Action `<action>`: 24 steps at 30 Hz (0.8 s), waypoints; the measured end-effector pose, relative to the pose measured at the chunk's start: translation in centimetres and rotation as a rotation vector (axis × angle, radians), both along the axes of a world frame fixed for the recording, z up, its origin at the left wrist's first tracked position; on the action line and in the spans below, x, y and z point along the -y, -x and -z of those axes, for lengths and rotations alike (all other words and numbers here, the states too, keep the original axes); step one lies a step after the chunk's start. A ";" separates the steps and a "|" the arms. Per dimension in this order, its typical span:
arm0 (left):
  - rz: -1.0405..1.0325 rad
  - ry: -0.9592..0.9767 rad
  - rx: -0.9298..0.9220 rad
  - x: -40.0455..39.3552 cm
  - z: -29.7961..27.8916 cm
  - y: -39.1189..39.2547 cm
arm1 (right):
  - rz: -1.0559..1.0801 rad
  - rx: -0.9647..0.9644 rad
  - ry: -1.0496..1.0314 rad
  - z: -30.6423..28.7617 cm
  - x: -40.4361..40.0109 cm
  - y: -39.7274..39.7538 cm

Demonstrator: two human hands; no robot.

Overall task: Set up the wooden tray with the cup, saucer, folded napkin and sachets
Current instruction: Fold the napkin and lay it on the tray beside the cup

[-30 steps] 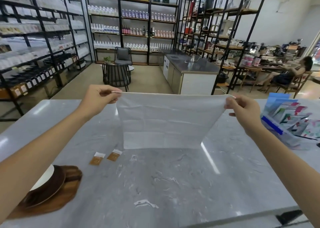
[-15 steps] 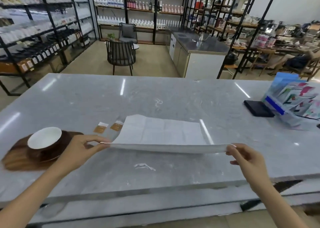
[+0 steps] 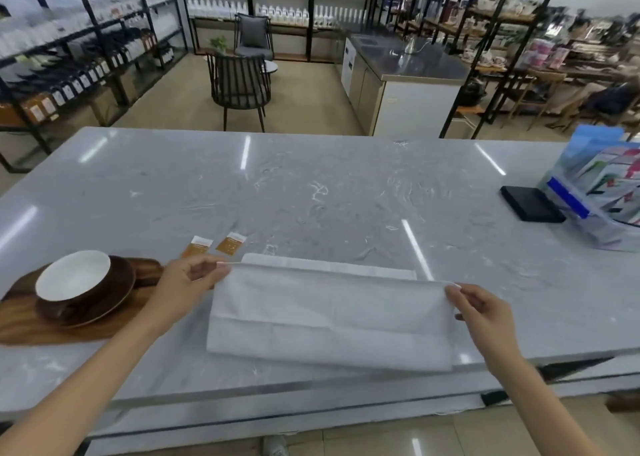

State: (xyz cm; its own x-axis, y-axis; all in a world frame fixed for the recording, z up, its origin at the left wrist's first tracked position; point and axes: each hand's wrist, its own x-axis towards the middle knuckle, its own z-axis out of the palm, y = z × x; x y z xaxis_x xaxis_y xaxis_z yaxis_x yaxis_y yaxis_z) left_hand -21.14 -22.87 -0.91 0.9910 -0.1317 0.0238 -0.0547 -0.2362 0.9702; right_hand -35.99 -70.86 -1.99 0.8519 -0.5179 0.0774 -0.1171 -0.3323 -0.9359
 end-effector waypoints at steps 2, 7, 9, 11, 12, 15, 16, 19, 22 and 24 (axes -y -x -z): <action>-0.025 -0.010 -0.018 1.1 1.5 -2.9 | 0.008 -0.033 -0.012 0.9 0.6 -2.3; -0.051 -0.160 -0.062 3.7 5.9 -8.5 | 0.031 -0.179 0.028 4.6 2.3 -8.4; -0.050 -0.265 -0.056 4.3 7.6 -10.0 | 0.026 -0.267 0.084 6.2 2.6 -10.3; -0.090 -0.370 -0.045 4.5 8.7 -11.1 | 0.049 -0.334 0.160 7.3 2.6 -11.4; -0.109 -0.427 -0.034 4.5 9.0 -11.4 | 0.074 -0.345 0.184 7.7 2.6 -11.6; -0.094 -0.559 0.017 4.7 9.3 -11.8 | 0.080 -0.352 0.246 8.3 2.6 -11.7; -0.093 -0.575 0.030 4.6 9.3 -11.8 | 0.060 -0.351 0.272 8.4 2.6 -11.5; -0.103 -0.581 0.052 4.4 9.6 -11.8 | 0.035 -0.338 0.293 8.4 2.4 -11.1; -0.116 -0.594 0.072 4.5 9.7 -11.7 | 0.051 -0.343 0.300 8.3 2.2 -11.1; -0.119 -0.608 0.086 4.6 9.6 -11.7 | 0.063 -0.349 0.317 8.3 2.0 -11.2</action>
State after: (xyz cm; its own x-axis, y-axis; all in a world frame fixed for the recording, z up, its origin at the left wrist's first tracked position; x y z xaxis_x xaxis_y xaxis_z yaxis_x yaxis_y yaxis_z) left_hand -9.45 -27.51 -10.47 0.9976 -0.0353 0.0595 -0.0657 -0.7540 0.6536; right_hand -24.82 -72.85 -10.33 0.8228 -0.5665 -0.0451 -0.4355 -0.5776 -0.6905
